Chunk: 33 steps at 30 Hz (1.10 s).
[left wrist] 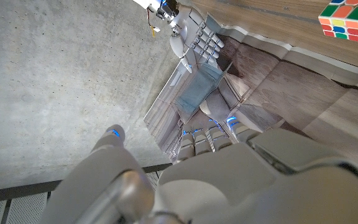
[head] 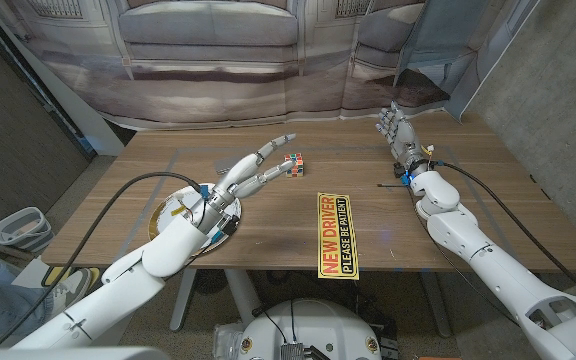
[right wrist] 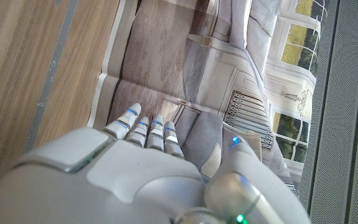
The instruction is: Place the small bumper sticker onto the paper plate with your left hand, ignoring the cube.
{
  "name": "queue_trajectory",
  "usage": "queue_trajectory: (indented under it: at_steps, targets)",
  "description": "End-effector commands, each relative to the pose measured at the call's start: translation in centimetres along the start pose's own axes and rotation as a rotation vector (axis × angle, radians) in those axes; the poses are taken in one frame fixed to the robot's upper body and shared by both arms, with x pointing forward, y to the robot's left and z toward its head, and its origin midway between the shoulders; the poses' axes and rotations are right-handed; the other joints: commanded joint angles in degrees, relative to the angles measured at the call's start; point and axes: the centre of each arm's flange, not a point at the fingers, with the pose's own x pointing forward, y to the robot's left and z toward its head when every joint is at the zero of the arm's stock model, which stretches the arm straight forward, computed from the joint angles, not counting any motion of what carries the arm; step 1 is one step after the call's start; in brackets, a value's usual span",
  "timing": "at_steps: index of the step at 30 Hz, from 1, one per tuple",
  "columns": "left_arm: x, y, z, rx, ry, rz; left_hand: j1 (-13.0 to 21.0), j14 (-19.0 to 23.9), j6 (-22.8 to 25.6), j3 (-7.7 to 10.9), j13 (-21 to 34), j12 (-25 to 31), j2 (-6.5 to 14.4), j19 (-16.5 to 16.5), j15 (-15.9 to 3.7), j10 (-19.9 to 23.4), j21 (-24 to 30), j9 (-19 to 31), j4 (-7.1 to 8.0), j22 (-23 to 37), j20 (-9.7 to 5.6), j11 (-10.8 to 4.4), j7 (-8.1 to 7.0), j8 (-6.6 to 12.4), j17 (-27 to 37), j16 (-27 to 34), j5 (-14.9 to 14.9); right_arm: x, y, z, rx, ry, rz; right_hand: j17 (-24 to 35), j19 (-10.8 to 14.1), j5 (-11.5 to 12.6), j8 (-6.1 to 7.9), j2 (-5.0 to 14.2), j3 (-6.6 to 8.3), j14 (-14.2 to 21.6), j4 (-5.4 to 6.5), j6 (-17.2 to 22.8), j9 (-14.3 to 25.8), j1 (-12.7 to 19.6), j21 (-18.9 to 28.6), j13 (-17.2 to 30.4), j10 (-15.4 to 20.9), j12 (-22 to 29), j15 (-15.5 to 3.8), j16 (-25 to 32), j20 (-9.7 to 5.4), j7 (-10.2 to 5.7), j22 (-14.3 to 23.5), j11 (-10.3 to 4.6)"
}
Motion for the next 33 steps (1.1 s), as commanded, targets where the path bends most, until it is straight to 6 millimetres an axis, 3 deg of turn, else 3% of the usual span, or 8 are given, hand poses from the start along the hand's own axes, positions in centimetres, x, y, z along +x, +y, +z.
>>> queue_trajectory:
  at_steps: [1,33]
  targets:
    - [0.0,-0.2,0.6,0.051,0.007,-0.028,0.9,0.3,0.6,-0.06,0.2,-0.1,-0.1,0.2,-0.20,0.4,-0.2,0.2,-0.51,0.1,-0.99,-0.07,0.05,0.25,0.2,-0.1,0.6,-0.1,0.3,0.1,-0.002,-0.004,-0.003,0.3,0.3,0.2,0.03,0.14,-0.02,0.2,-0.28,0.3,0.3,0.6,-0.4,0.2,0.4,-0.1,-0.04,-0.3,-1.18,0.04,0.2,-0.17]
    - [0.9,-1.8,2.3,0.180,0.029,-0.094,3.4,0.6,1.0,0.17,0.2,-0.2,-0.2,0.6,-0.27,0.6,-0.3,0.2,-2.04,0.1,-0.83,-0.17,-0.13,0.19,0.1,-0.2,1.0,-0.5,-0.4,0.1,0.006,-0.012,-0.013,0.4,0.4,0.1,0.00,0.22,-0.21,0.3,-0.41,0.3,0.3,0.6,-0.8,0.2,0.6,-0.2,-0.02,-0.3,-1.14,-0.01,0.2,-0.15]
